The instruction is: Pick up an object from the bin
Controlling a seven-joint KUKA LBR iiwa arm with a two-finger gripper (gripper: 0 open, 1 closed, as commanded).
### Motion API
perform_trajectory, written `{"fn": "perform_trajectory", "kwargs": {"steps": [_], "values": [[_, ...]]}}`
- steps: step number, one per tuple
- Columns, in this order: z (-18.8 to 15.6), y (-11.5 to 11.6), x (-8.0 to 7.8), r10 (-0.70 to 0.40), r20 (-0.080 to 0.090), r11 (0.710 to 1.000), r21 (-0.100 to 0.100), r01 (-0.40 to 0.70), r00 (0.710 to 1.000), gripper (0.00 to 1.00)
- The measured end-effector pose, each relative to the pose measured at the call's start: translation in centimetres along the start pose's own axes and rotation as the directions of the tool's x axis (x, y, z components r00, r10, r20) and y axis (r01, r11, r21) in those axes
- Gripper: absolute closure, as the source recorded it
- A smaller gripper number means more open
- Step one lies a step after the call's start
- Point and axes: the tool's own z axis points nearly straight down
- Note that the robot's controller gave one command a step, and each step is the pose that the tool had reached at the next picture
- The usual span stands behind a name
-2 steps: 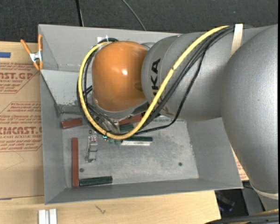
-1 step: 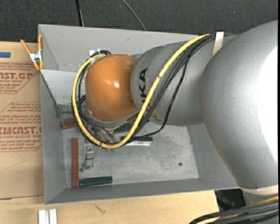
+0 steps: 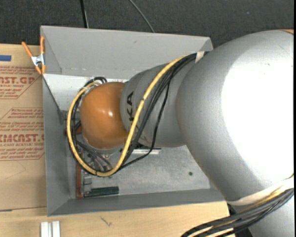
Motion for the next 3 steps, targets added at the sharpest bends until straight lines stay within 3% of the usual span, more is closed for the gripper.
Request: {"fn": "perform_trajectory", "kwargs": {"steps": [1, 2, 3], "values": [[2.2, -2.4, 0.6, -0.011, 0.009, 1.0, -0.003, 0.011, 1.0, 1.0], [2.2, -2.4, 0.6, -0.011, 0.009, 1.0, -0.003, 0.011, 1.0, 1.0], [2.3, -1.0, -0.8, -0.029, 0.001, 1.0, 0.002, 0.029, 1.0, 1.0]]}}
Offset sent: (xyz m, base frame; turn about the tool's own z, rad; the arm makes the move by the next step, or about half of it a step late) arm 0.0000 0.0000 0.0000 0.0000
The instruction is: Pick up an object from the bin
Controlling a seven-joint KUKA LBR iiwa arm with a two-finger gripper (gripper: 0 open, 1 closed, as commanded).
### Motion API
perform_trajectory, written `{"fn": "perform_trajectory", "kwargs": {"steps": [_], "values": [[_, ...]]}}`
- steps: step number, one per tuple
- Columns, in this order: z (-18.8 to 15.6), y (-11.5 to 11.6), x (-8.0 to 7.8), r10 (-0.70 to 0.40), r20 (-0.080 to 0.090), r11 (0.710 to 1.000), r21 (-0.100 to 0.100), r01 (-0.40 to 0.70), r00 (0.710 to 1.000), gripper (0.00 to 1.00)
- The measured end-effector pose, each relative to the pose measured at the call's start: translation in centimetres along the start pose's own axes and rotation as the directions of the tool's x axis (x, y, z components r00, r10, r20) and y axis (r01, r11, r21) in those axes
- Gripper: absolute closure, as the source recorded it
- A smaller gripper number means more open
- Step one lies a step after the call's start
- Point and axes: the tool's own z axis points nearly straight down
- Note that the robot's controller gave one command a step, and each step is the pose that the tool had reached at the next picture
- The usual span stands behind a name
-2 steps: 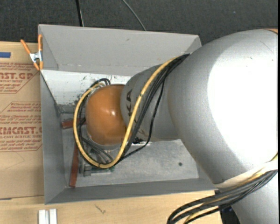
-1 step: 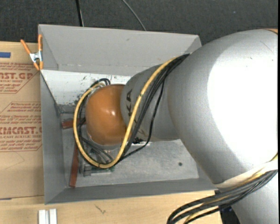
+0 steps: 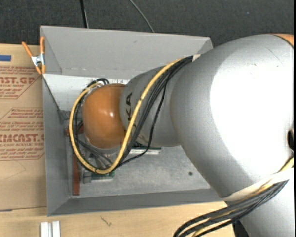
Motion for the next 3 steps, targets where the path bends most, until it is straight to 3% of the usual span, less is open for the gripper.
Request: {"fn": "perform_trajectory", "kwargs": {"steps": [1, 2, 3], "values": [[-4.2, -1.2, 1.5, -0.014, -0.007, 1.0, 0.0, 0.014, 1.0, 1.0], [-3.8, -1.3, 0.8, -0.033, -0.002, 0.999, -0.002, 0.033, 0.999, 0.0], [-2.0, -1.2, 0.5, -0.04, -0.004, 0.999, -0.001, 0.04, 0.999, 0.0]]}}
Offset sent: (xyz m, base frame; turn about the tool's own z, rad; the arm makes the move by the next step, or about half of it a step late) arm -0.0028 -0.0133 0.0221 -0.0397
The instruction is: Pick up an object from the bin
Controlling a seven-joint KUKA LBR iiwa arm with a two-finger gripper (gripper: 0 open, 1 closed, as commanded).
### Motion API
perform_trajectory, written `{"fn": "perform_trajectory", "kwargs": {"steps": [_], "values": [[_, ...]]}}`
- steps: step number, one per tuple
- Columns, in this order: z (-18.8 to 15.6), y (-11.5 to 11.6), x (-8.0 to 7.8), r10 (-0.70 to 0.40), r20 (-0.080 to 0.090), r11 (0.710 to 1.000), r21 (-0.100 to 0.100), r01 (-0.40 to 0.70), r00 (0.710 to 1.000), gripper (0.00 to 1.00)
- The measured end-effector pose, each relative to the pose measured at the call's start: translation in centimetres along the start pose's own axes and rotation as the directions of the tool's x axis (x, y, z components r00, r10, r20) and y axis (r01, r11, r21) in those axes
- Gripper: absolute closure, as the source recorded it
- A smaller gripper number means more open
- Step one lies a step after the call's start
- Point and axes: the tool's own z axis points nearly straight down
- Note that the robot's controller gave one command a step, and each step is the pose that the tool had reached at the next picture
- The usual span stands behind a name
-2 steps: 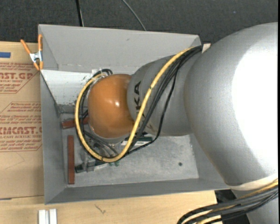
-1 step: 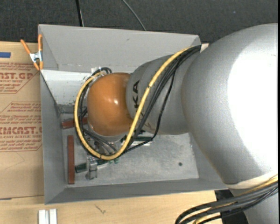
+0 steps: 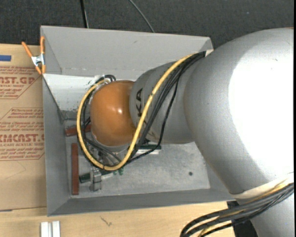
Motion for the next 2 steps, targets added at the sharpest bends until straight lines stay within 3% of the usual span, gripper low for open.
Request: {"fn": "perform_trajectory", "kwargs": {"steps": [1, 2], "values": [[0.4, -1.6, 0.6, -0.1, 0.006, 0.995, -0.002, 0.1, 0.995, 0.0], [2.3, -2.7, 3.4, -0.367, 0.002, 0.93, -0.001, 0.367, 0.93, 1.0]]}}
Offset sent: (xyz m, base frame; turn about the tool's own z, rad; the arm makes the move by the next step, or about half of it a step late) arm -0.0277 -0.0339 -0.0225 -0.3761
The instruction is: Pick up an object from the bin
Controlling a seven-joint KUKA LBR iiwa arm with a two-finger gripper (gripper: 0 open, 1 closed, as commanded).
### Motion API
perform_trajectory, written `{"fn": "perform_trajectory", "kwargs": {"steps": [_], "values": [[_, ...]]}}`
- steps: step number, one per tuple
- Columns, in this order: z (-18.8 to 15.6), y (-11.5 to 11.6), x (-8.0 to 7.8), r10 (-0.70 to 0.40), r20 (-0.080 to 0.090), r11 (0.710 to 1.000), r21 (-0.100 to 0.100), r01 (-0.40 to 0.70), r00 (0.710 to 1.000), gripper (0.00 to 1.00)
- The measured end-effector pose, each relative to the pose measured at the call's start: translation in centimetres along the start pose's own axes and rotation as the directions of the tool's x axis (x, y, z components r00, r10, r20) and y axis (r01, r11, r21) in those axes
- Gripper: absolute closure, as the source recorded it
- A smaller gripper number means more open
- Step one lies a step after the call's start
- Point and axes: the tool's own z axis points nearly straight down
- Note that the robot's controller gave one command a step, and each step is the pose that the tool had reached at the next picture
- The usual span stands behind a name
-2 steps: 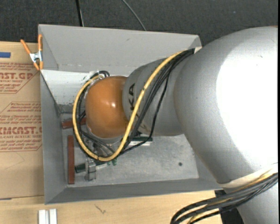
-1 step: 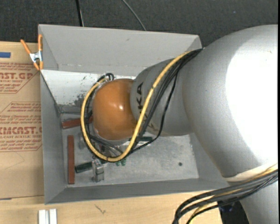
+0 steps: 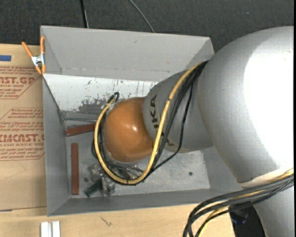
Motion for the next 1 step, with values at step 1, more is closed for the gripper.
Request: {"fn": "perform_trajectory", "kwargs": {"steps": [1], "values": [[0.0, -0.01, 0.0, 0.0, 0.0, 1.0, 0.0, 0.0, 1.0, 1.0]]}}
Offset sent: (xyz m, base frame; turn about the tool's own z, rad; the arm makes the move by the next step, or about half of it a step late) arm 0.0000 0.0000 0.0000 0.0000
